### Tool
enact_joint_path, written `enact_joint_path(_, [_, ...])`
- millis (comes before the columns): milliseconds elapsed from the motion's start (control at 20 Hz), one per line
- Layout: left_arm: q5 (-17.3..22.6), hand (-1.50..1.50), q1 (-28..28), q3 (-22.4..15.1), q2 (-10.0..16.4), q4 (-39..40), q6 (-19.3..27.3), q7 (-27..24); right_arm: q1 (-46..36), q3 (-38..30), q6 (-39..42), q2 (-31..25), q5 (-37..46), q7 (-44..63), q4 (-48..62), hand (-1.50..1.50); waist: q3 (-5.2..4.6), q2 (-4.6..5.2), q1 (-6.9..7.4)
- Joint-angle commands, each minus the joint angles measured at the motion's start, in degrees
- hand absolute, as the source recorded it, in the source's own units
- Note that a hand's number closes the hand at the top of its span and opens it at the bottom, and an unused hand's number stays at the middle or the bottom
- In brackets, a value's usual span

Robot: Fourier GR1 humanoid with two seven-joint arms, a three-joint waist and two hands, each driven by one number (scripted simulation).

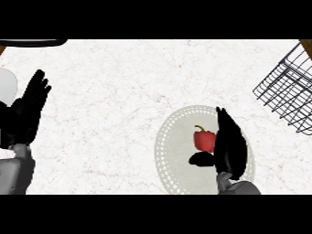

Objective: Pick the bell pepper from the placemat and place it in the basket

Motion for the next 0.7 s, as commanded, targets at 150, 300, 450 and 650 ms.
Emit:
enact_joint_path(150, [-0.3,0.0,-1.4,0.1,-0.2,0.8,0.0,-0.3,-0.2,2.8,6.2,-2.0,0.1,-3.1,4.9,1.5,0.49,0.73,0.22])
enact_joint_path(300, [-1.6,0.0,-1.3,-0.5,-1.0,2.4,0.4,-1.9,-0.8,0.1,4.5,-0.9,-5.0,-7.4,4.8,1.5,0.5,0.77,0.11])
enact_joint_path(450, [0.0,0.0,0.0,0.7,0.1,-0.4,-0.8,0.3,4.0,2.5,0.8,-1.7,-3.1,-9.3,5.1,1.5,0.51,0.66,0.17])
enact_joint_path(650, [-0.3,0.0,-2.1,1.4,0.1,3.4,-0.5,-1.1,-0.1,0.4,1.3,-0.3,-4.6,-10.2,8.3,1.5,0.5,0.83,0.11])
